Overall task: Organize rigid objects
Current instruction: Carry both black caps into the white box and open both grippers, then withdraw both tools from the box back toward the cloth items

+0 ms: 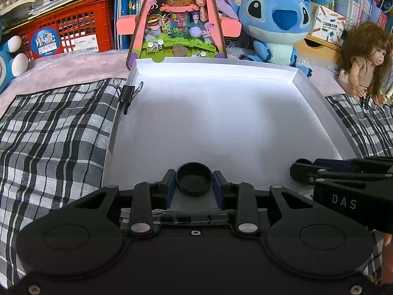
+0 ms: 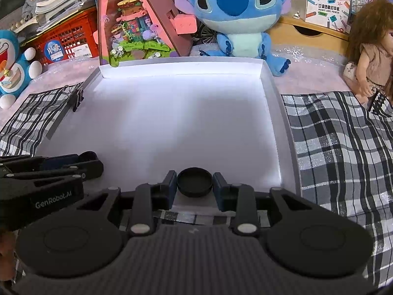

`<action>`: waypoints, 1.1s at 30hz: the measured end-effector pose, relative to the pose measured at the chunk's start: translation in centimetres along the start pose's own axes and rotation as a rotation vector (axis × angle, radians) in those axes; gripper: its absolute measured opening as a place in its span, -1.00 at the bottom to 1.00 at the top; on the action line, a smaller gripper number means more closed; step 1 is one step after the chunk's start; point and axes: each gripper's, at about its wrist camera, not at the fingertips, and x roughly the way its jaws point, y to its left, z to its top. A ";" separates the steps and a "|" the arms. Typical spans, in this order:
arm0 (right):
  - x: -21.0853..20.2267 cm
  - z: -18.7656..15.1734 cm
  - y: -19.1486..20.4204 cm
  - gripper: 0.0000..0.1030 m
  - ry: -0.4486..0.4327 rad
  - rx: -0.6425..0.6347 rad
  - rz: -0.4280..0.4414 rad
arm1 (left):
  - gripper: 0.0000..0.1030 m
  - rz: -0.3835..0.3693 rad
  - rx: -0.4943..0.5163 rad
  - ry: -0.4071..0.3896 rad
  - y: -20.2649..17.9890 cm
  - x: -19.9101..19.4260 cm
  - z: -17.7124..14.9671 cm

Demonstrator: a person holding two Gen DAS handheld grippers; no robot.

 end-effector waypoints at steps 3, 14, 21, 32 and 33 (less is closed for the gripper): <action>-0.1 -0.1 -0.2 0.07 -0.010 0.012 0.012 | -0.08 -0.006 -0.020 -0.008 0.3 -0.3 -0.1; -2.5 -1.3 -1.4 0.57 -0.108 0.031 0.041 | 0.57 -0.013 0.025 -0.115 0.7 -4.3 -1.3; -4.9 -2.7 -1.9 0.72 -0.196 0.018 0.060 | 0.72 -0.032 0.063 -0.181 0.2 -7.4 -2.9; -9.4 -5.9 -1.1 0.92 -0.338 -0.078 0.079 | 0.73 -0.057 0.104 -0.224 -0.7 -10.3 -6.3; -9.6 -6.2 -1.0 0.94 -0.348 -0.086 0.078 | 0.73 -0.061 0.108 -0.223 -0.8 -10.4 -6.5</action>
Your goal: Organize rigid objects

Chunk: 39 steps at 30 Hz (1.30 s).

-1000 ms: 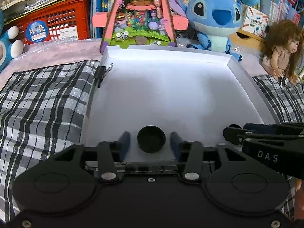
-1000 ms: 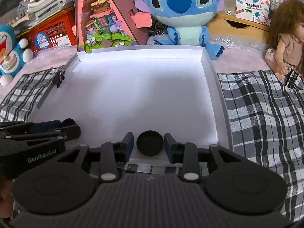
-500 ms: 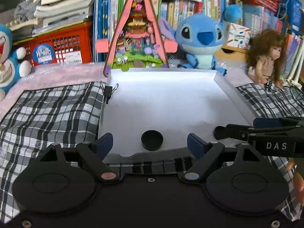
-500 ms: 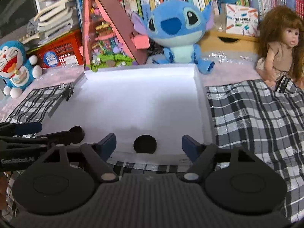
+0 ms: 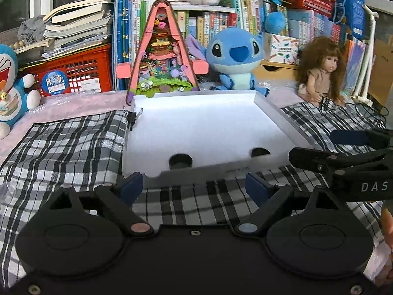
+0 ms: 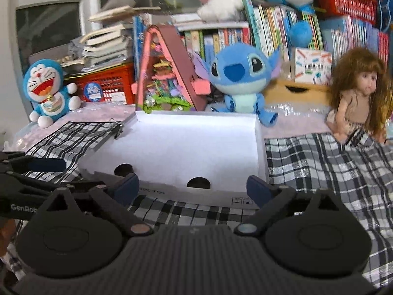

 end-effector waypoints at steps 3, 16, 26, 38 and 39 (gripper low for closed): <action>-1.1 -0.6 0.3 0.96 -0.021 -0.012 0.001 | 0.73 -0.010 0.012 -0.006 -0.3 -0.7 -0.7; -3.3 -4.2 1.1 1.00 -0.041 -0.074 0.004 | 0.75 -0.018 0.017 -0.043 -0.6 -3.7 -4.6; -4.8 -6.4 1.9 1.00 -0.048 -0.071 0.014 | 0.76 0.000 0.011 -0.078 -0.9 -5.2 -6.8; -6.1 -8.1 2.4 1.00 -0.065 -0.059 0.002 | 0.76 0.002 0.015 -0.096 -1.1 -6.5 -8.8; -6.2 -8.3 2.4 1.00 -0.064 -0.060 0.001 | 0.76 0.004 0.016 -0.095 -1.1 -6.5 -9.0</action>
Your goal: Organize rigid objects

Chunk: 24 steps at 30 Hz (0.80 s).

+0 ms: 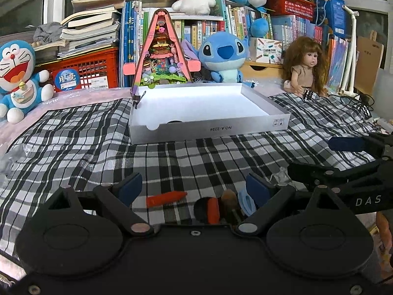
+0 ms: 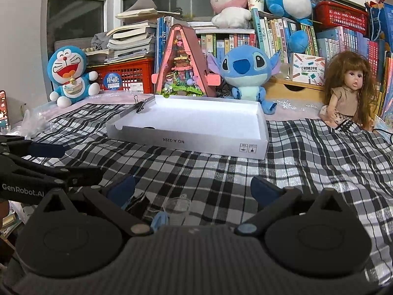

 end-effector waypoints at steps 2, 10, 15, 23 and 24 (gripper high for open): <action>-0.1 -0.4 0.1 1.00 0.002 -0.004 -0.003 | 0.76 0.003 0.000 0.002 -0.1 -0.1 -0.4; -0.6 -1.5 0.1 1.00 0.002 0.011 -0.018 | 0.76 0.006 -0.011 -0.004 0.0 -0.8 -1.5; -0.8 -2.1 0.1 1.00 -0.001 0.013 -0.037 | 0.77 0.011 -0.019 -0.004 0.1 -1.4 -2.8; -1.1 -2.8 0.3 1.00 0.000 0.000 -0.046 | 0.70 0.013 -0.032 0.015 0.5 -1.5 -3.7; -1.1 -2.7 0.2 1.00 0.000 0.000 -0.045 | 0.62 0.011 -0.035 0.017 0.6 -1.5 -3.7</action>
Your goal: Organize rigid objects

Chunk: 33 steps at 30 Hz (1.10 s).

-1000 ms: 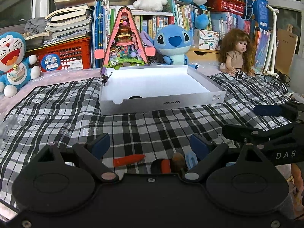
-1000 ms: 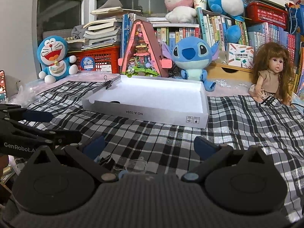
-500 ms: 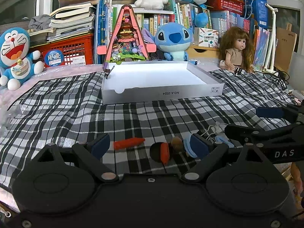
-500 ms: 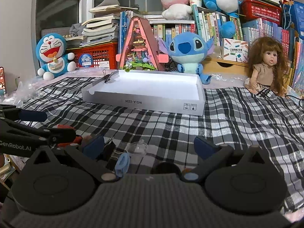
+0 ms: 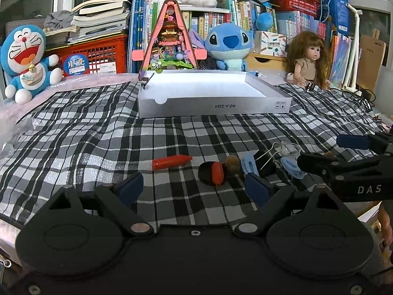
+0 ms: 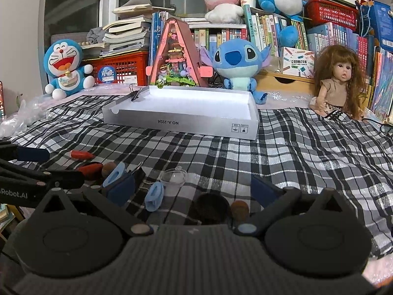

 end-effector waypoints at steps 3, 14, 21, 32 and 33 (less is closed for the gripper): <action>-0.1 -0.2 0.0 1.00 0.004 -0.003 0.004 | 0.33 -0.012 -0.004 0.012 0.1 0.0 0.0; -1.9 -1.6 -0.1 0.59 0.017 0.052 0.053 | -0.37 -0.064 -0.006 0.023 -0.5 -0.4 0.1; -1.7 -2.0 -0.1 0.39 0.044 0.052 0.063 | -0.69 -0.074 -0.002 0.007 -1.1 -0.2 0.7; -0.5 -2.0 -1.6 0.32 0.068 0.122 0.001 | -0.79 -0.066 -0.019 0.047 -1.2 1.9 0.3; -0.5 -2.1 -1.6 0.32 0.067 0.124 -0.002 | -0.81 -0.064 -0.020 0.044 -1.2 1.9 0.3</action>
